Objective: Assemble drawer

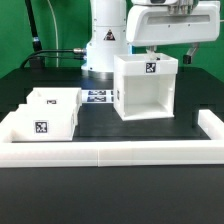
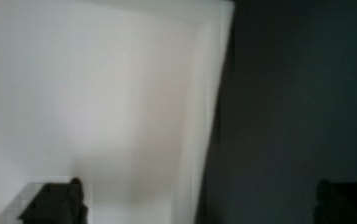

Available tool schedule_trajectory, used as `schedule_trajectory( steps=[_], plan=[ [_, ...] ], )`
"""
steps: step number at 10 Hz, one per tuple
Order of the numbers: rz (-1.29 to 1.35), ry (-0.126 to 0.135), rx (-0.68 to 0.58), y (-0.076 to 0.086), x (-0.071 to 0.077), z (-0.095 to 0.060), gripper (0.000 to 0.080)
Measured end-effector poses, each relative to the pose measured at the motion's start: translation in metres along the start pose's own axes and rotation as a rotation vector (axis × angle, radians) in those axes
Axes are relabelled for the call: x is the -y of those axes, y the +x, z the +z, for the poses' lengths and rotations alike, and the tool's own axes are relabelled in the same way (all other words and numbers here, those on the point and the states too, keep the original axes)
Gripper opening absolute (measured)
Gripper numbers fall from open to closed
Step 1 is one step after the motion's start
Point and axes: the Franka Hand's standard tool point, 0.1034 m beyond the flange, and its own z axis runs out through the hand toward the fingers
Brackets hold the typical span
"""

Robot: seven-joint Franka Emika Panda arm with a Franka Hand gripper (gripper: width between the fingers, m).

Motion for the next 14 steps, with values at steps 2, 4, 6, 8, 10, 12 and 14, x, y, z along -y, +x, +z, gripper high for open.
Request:
schedule_trajectory(
  steps=[2, 4, 6, 8, 10, 12, 14],
  plan=[
    [0.088, 0.013, 0.008, 0.0007, -0.0037, 0.0021, 0.0623],
    [0.123, 0.014, 0.014, 0.0020, -0.0038, 0.0023, 0.0452],
    [0.123, 0.014, 0.014, 0.0019, -0.0037, 0.0024, 0.0249],
    [0.123, 0.014, 0.014, 0.0020, -0.0038, 0.0023, 0.0112],
    [0.123, 0.014, 0.014, 0.0020, -0.0037, 0.0023, 0.0037],
    [0.123, 0.014, 0.014, 0.0020, -0.0037, 0.0023, 0.0037],
    [0.114, 0.015, 0.012, 0.0045, -0.0059, 0.0025, 0.0037]
  ],
)
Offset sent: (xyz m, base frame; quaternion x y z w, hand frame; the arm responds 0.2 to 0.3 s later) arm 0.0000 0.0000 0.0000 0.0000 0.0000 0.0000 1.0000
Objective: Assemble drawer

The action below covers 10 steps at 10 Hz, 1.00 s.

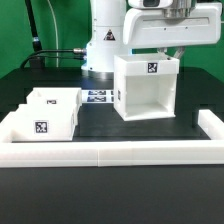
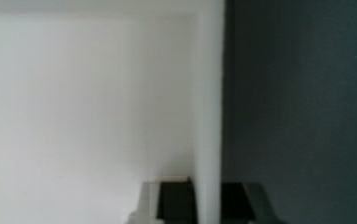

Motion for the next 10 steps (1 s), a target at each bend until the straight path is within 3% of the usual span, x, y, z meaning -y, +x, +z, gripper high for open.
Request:
schedule_trajectory(
  steps=[7, 9, 10],
  plan=[
    [0.030, 0.010, -0.087, 0.121, -0.043, -0.007, 0.0038],
    [0.034, 0.011, -0.118, 0.138, -0.045, -0.008, 0.0038],
    [0.034, 0.011, -0.117, 0.137, -0.044, -0.008, 0.0038]
  ],
)
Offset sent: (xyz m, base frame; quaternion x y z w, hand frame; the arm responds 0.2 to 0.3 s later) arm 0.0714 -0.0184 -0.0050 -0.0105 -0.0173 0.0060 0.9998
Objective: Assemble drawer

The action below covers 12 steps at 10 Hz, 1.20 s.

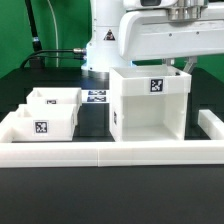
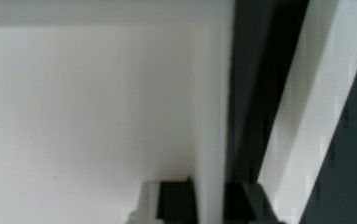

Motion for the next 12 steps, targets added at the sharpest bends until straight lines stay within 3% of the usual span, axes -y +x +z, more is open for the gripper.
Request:
schedule_trajectory(
  steps=[5, 8, 12],
  plan=[
    [0.144, 0.009, -0.001, 0.001, 0.003, 0.000, 0.0038],
    [0.549, 0.023, -0.042, -0.002, 0.014, 0.000, 0.0038],
    [0.785, 0.045, -0.058, 0.005, 0.018, -0.003, 0.0039]
  ],
)
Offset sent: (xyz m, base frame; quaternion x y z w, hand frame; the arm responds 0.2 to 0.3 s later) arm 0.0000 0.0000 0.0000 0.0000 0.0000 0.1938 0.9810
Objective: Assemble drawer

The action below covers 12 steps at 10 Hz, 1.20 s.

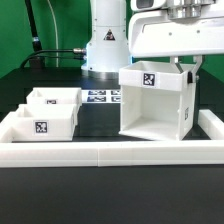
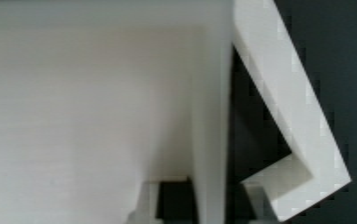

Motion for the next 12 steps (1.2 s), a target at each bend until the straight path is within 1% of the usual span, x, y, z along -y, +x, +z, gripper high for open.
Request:
schedule_trajectory(
  steps=[1, 2, 3, 4, 5, 6, 12],
  plan=[
    [0.059, 0.008, 0.004, -0.001, 0.002, -0.001, 0.0039],
    [0.115, 0.010, 0.006, 0.000, 0.001, -0.001, 0.0039],
    [0.168, 0.011, 0.008, 0.002, -0.001, -0.001, 0.0039],
    [0.282, 0.012, 0.009, 0.003, -0.004, -0.002, 0.0039],
    [0.450, 0.007, 0.012, 0.004, -0.008, -0.002, 0.0041],
    [0.559, -0.005, 0.011, 0.004, -0.011, -0.001, 0.0041],
    [0.885, 0.016, 0.041, 0.005, -0.013, -0.001, 0.0041]
  ],
)
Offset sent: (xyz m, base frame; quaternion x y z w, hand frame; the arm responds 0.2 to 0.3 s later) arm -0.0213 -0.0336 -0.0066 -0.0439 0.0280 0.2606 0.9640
